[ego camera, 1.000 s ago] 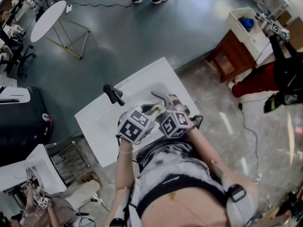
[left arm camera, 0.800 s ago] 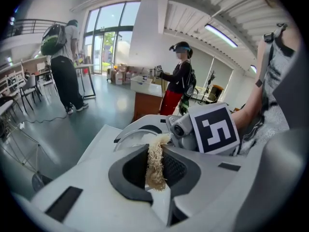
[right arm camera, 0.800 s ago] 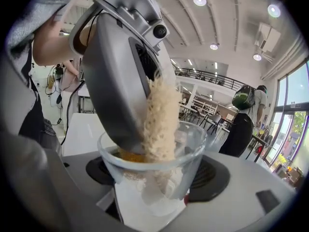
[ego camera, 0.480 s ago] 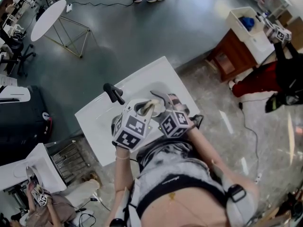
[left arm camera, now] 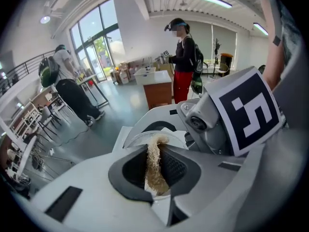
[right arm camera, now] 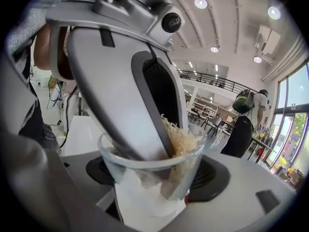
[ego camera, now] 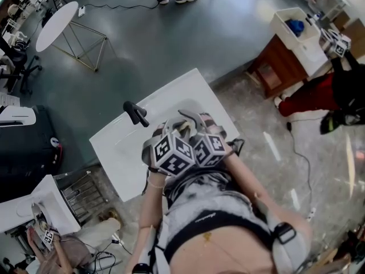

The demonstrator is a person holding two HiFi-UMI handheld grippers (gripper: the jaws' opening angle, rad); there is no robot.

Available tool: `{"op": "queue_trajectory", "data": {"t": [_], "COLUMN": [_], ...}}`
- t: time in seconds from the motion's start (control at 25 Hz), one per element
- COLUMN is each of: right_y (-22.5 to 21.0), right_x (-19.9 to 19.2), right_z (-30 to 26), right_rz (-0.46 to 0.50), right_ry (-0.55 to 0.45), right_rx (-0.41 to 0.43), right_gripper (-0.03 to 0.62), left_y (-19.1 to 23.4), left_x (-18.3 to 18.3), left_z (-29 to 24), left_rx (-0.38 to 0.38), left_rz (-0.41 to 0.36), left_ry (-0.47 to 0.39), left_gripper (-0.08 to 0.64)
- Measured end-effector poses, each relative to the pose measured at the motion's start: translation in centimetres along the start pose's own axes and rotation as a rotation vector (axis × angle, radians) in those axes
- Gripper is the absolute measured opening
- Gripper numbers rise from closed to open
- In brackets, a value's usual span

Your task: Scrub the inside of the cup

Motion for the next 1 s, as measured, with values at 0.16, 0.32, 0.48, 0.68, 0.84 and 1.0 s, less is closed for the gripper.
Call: {"op": "queue_trajectory", "data": {"t": [0.16, 0.32, 0.48, 0.68, 0.84, 1.0], "right_y": [0.2, 0.5, 0.4, 0.6, 0.5, 0.7], "right_x": [-0.2, -0.4, -0.1, -0.7, -0.8, -0.7], "right_z": [0.2, 0.2, 0.3, 0.3, 0.2, 0.1], "right_rz": [0.008, 0.019, 0.015, 0.025, 0.039, 0.041], "right_ry": [0.007, 0.010, 0.005, 0.009, 0.028, 0.029], "right_rx": [0.006, 0.009, 0.024, 0.010, 0.014, 0.024], "right_gripper": [0.408, 0.408, 0.408, 0.408, 0.408, 0.408], "left_y": [-0.5, -0.9, -1.0, -1.2, -1.2, -0.3], "left_x": [-0.3, -0.6, -0.5, -0.5, -0.4, -0.2], "left_z": [-0.4, -0.2, 0.3, 2.0, 3.0, 3.8], "left_rx": [-0.028, -0.094, -0.147, -0.181, -0.180, -0.118], "left_rz": [-0.007, 0.040, 0.089, 0.121, 0.126, 0.125], "left_ry": [0.021, 0.035, 0.037, -0.011, -0.032, -0.055], "left_gripper": [0.040, 0.038, 0.037, 0.038, 0.038, 0.038]}}
Point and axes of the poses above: the fingertips, and each gripper's own axes: z backward along the fingers, y to its left, x out of its top, the point moved 6 cm from there along z, backward along the fingers, and after that the axes turned 13 degrees about -y, right-handed, at the moved point
